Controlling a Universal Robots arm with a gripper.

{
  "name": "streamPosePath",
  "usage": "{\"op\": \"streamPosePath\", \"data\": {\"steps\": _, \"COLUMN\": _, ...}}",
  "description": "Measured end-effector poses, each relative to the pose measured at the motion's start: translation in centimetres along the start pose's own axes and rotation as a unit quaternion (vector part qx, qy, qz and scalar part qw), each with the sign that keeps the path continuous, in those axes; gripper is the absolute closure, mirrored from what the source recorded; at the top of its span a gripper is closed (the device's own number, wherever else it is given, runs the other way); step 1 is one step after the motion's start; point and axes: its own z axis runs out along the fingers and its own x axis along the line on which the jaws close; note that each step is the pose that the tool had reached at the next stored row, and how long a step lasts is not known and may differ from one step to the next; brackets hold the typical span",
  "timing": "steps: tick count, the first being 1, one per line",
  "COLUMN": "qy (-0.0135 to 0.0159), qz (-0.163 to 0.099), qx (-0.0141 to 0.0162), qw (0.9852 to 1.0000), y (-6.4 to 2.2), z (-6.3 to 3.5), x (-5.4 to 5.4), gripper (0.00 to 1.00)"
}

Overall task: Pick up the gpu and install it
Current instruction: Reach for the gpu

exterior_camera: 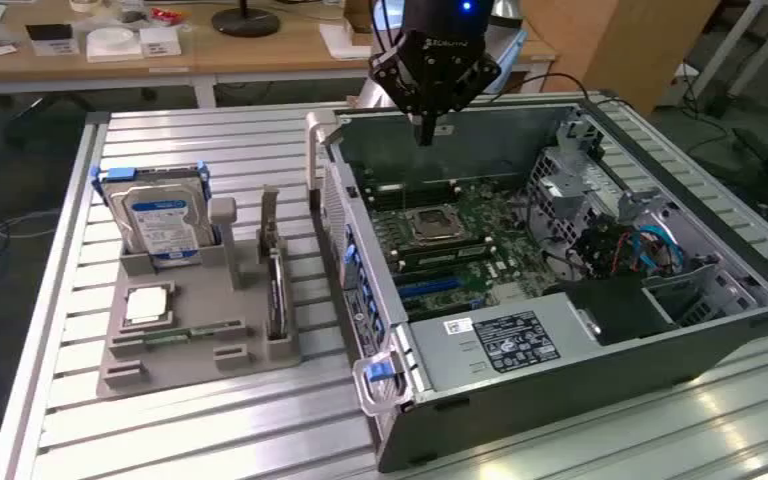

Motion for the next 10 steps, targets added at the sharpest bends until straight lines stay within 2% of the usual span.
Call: {"op": "streamPosePath", "data": {"steps": 10, "qy": 0.0, "qz": 0.0, "qx": 0.0, "qw": 1.0, "y": 0.0, "z": 0.0, "x": 0.01, "gripper": 0.89}}
